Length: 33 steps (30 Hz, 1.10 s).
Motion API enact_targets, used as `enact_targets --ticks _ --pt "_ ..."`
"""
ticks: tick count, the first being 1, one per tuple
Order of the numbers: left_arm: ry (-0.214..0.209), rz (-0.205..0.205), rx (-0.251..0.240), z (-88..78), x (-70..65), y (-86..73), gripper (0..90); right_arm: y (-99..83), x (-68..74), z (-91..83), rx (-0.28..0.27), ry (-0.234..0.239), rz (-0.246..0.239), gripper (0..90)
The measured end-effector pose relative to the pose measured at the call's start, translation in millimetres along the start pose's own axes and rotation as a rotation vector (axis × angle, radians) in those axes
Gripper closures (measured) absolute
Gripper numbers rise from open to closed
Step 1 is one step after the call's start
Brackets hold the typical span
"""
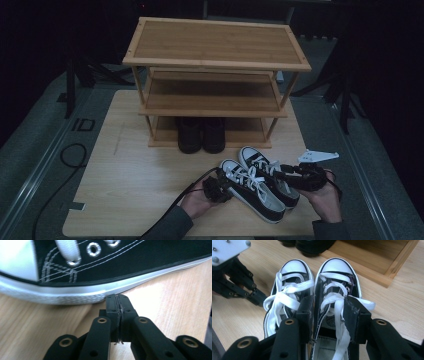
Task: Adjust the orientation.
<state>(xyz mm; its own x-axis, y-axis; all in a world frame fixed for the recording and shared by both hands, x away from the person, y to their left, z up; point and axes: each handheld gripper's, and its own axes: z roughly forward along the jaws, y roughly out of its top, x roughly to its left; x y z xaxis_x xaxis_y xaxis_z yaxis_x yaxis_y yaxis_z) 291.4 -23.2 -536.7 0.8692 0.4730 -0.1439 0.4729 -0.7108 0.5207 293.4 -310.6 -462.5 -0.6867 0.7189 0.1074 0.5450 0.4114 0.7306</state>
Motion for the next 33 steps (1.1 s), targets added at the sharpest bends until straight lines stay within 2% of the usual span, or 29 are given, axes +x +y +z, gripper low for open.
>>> enact_targets --ticks 14,24,33 --pt "0.067 -0.079 -0.044 -25.7 25.7 -22.3 85.8 -0.5 0.7 2.4 0.013 0.003 0.0 58.3" --pt "0.105 -0.143 -0.08 -45.2 45.5 -32.0 84.5 -1.4 -0.3 2.1 0.028 -0.01 0.006 55.6" --pt "0.125 -0.164 -0.101 -54.6 51.3 -36.4 84.4 -3.4 4.2 1.2 0.049 -0.002 -0.01 52.9"
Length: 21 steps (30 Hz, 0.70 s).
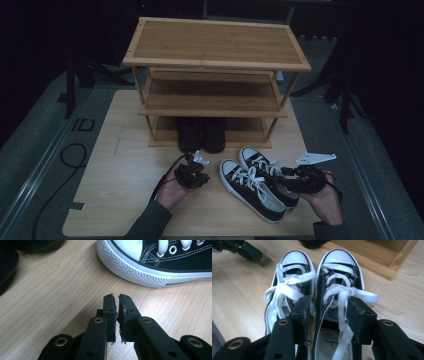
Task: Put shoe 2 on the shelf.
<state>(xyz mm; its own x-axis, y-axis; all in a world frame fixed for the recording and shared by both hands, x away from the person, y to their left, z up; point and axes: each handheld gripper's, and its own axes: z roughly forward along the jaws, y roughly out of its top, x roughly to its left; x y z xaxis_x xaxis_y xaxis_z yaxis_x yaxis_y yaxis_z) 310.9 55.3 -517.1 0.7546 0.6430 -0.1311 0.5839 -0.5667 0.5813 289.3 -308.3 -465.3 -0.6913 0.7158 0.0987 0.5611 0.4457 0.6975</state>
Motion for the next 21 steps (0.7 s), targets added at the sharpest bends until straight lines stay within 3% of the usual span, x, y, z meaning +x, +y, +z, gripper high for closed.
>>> enact_targets --ticks 11,21 --pt "0.011 -0.017 -0.011 -5.4 6.3 -3.2 83.5 -6.4 7.3 -1.0 0.033 0.021 -0.013 51.2" --pt "0.011 -0.024 -0.014 -5.1 7.2 -4.3 82.1 -7.7 14.3 5.2 0.073 0.024 -0.028 42.6"
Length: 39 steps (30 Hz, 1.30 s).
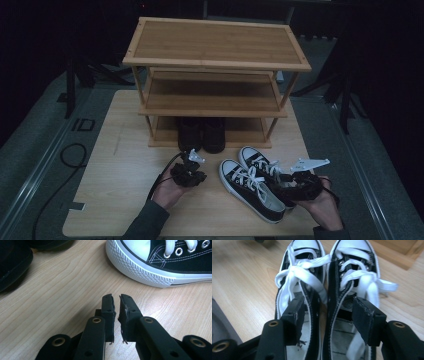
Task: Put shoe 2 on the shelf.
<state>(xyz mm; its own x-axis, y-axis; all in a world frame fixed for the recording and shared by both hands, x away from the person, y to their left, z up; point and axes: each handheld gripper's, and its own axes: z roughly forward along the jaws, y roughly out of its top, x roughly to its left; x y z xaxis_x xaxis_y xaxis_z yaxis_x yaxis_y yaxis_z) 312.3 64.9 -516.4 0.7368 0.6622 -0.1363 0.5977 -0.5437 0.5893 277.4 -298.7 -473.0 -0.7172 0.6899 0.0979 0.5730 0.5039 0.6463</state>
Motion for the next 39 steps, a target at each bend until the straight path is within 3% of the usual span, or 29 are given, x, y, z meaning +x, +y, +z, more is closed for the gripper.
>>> enact_targets --ticks 9,15,24,39 --pt "-0.007 -0.001 0.0 0.9 0.1 -1.1 81.1 5.9 5.3 16.6 0.043 -0.009 -0.017 41.3" --pt "-0.006 -0.005 0.0 0.7 1.5 -1.0 80.4 11.0 8.7 34.1 0.103 -0.03 -0.037 40.8" --pt "-0.003 -0.007 -0.003 -1.4 3.8 -1.4 79.8 13.9 8.8 52.9 0.135 -0.058 -0.032 46.9" --pt "-0.006 -0.001 0.004 1.2 3.9 0.3 79.3 16.6 9.3 62.2 0.18 -0.065 -0.055 65.3"
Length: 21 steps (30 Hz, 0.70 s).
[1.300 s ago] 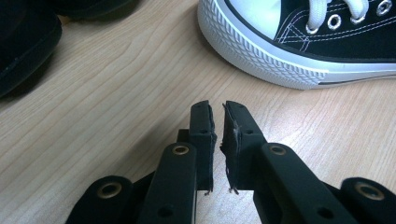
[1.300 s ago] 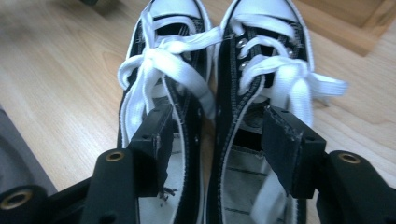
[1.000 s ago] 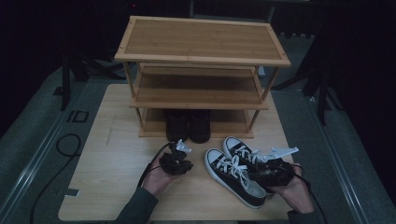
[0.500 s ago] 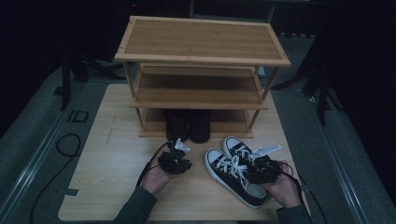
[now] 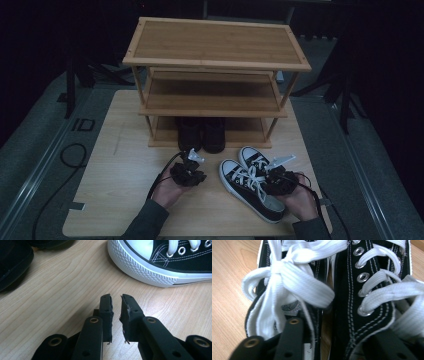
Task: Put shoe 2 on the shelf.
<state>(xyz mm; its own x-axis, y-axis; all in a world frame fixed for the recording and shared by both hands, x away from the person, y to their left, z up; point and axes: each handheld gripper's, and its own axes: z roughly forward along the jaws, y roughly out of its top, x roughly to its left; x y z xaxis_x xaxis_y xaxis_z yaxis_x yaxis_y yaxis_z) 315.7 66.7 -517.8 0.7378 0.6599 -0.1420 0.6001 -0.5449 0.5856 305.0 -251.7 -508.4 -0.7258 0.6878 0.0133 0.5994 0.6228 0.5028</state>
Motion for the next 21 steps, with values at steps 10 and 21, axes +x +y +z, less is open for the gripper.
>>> enact_targets --ticks 10,21 --pt "0.005 -0.019 0.008 -4.1 8.1 -2.6 75.4 -0.1 -3.6 -1.2 -0.001 0.014 -0.003 84.1" --pt "0.013 -0.061 0.014 -3.8 20.7 -9.0 67.9 6.4 -7.8 -3.1 0.026 0.036 -0.024 84.4"
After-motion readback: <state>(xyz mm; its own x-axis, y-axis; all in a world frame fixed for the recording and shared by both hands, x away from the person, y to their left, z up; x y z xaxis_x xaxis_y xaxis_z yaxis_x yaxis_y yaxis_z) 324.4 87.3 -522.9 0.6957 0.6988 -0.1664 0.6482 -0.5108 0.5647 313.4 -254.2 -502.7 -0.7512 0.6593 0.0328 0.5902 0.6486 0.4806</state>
